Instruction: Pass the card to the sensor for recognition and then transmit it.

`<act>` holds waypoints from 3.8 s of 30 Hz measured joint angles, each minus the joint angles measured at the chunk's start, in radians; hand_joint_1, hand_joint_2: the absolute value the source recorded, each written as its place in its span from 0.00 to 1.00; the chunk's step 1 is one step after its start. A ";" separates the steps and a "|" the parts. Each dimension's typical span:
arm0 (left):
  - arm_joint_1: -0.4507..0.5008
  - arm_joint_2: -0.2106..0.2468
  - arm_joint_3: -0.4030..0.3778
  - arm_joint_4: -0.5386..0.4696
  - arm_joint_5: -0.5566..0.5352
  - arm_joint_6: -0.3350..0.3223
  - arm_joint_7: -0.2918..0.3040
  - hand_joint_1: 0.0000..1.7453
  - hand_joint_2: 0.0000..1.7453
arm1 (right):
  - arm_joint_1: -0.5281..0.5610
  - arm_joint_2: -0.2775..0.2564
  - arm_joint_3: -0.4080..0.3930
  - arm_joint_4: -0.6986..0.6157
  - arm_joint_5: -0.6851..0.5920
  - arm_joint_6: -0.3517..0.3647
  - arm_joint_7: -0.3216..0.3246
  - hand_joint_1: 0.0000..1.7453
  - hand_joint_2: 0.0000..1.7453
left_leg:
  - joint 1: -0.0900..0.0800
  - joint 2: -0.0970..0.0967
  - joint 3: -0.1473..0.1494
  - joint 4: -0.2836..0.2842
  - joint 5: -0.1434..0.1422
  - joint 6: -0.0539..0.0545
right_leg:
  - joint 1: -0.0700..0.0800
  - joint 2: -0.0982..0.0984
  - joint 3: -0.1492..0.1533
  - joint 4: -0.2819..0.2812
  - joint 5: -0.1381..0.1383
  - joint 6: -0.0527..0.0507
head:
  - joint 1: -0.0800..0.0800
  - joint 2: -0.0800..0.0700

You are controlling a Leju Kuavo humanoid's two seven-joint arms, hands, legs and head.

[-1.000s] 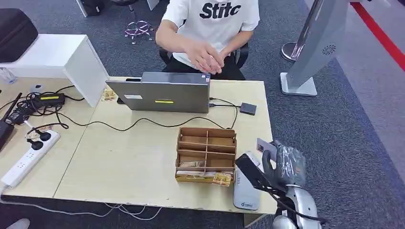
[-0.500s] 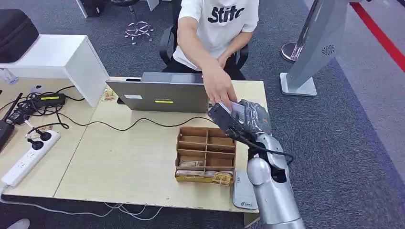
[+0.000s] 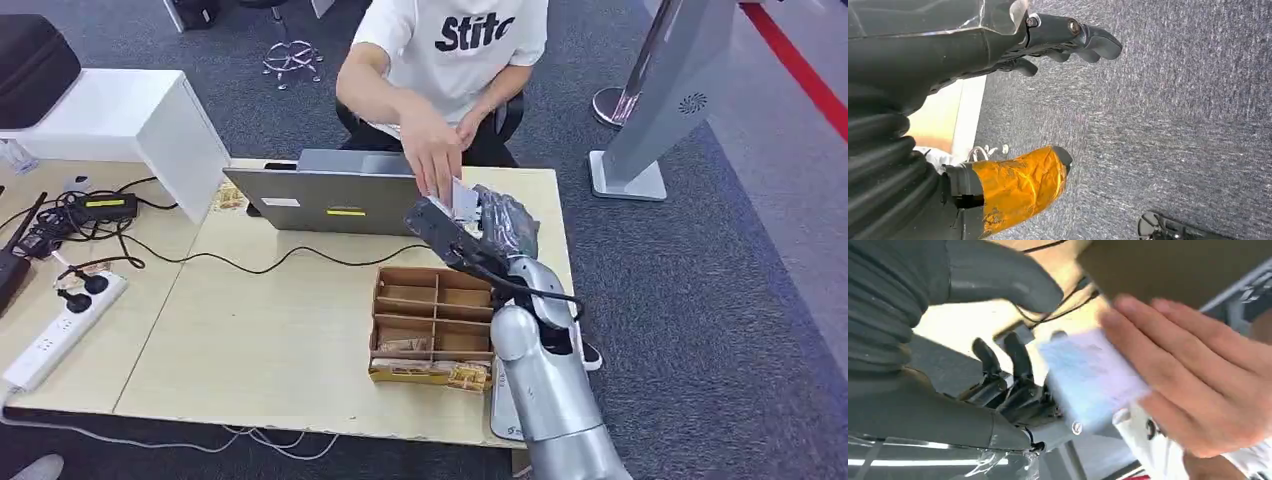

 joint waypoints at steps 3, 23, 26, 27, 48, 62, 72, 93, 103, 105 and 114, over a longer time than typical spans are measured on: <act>0.002 -0.005 0.000 0.000 0.014 0.004 0.000 0.00 1.00 | 0.065 -0.010 0.021 -0.085 0.056 -0.072 -0.047 0.00 1.00 | 0.000 0.000 -0.001 0.000 -0.001 0.001 | 0.000 0.000 -0.001 0.000 -0.001 0.000 | 0.000 0.000; 0.015 -0.034 0.101 0.000 0.105 0.033 -0.012 0.00 1.00 | 0.725 -0.437 0.031 -0.768 -0.227 -0.130 -0.478 0.00 1.00 | -0.001 0.002 0.001 0.000 -0.006 0.003 | 0.000 0.000 0.001 -0.002 -0.003 0.002 | 0.000 0.000; 0.013 -0.034 0.103 0.000 0.099 0.031 -0.014 0.00 1.00 | 0.732 -0.491 0.073 -0.785 -0.238 -0.089 -0.492 0.00 1.00 | -0.001 0.003 0.002 0.000 -0.005 0.003 | 0.000 0.001 0.002 -0.002 -0.003 0.002 | 0.000 0.000; 0.012 -0.033 0.103 0.000 0.095 0.030 -0.018 0.00 1.00 | 0.730 -0.507 0.089 -0.785 -0.228 -0.075 -0.487 0.00 1.00 | -0.001 0.003 0.002 0.000 -0.005 0.003 | 0.000 0.001 0.002 -0.002 -0.003 0.002 | 0.000 0.000; 0.000 -0.025 0.102 0.000 0.058 0.021 -0.033 0.00 1.00 | 0.530 -0.597 0.518 -0.511 -0.127 -0.075 -0.284 0.00 1.00 | -0.001 0.004 0.003 0.000 -0.004 0.002 | 0.000 0.002 0.003 -0.001 -0.002 0.002 | 0.000 0.000; 0.000 -0.027 0.102 0.000 0.058 0.024 -0.033 0.00 1.00 | 0.508 -0.597 0.528 -0.442 0.059 -0.133 -0.098 0.00 1.00 | 0.000 0.004 0.003 0.000 -0.004 0.002 | 0.000 0.002 0.003 -0.001 -0.002 0.002 | 0.000 0.000; 0.000 -0.034 0.102 0.000 0.058 0.024 -0.033 0.00 1.00 | 0.501 -0.558 0.503 -0.371 0.091 -0.126 -0.075 0.00 1.00 | 0.000 0.004 0.003 0.000 -0.004 0.002 | 0.000 0.002 0.003 -0.001 -0.002 0.002 | 0.000 0.000; 0.000 -0.041 0.102 -0.001 0.058 0.024 -0.033 0.00 1.00 | 0.484 -0.481 0.456 -0.324 0.197 -0.148 -0.019 0.00 1.00 | 0.000 0.004 0.003 0.000 -0.004 0.002 | 0.000 0.002 0.003 -0.001 -0.002 0.002 | 0.000 0.000; 0.000 -0.042 0.102 -0.001 0.058 0.024 -0.033 0.00 1.00 | 0.482 -0.462 0.448 -0.312 0.198 -0.148 -0.016 0.00 1.00 | 0.000 0.004 0.003 0.000 -0.004 0.002 | 0.000 0.002 0.003 -0.001 -0.002 0.002 | 0.000 0.000; 0.000 -0.041 0.102 -0.001 0.058 0.024 -0.033 0.00 1.00 | 0.482 -0.456 0.447 -0.309 0.200 -0.149 -0.021 0.00 1.00 | 0.000 0.004 0.003 0.000 -0.004 0.002 | 0.000 0.002 0.003 -0.001 -0.002 0.002 | 0.000 0.000; 0.000 -0.041 0.102 -0.001 0.057 0.024 -0.033 0.00 1.00 | 0.477 -0.439 0.433 -0.292 0.215 -0.148 -0.023 0.00 1.00 | 0.000 0.004 0.003 0.000 -0.004 0.002 | 0.000 0.002 0.003 -0.001 -0.002 0.002 | 0.000 0.000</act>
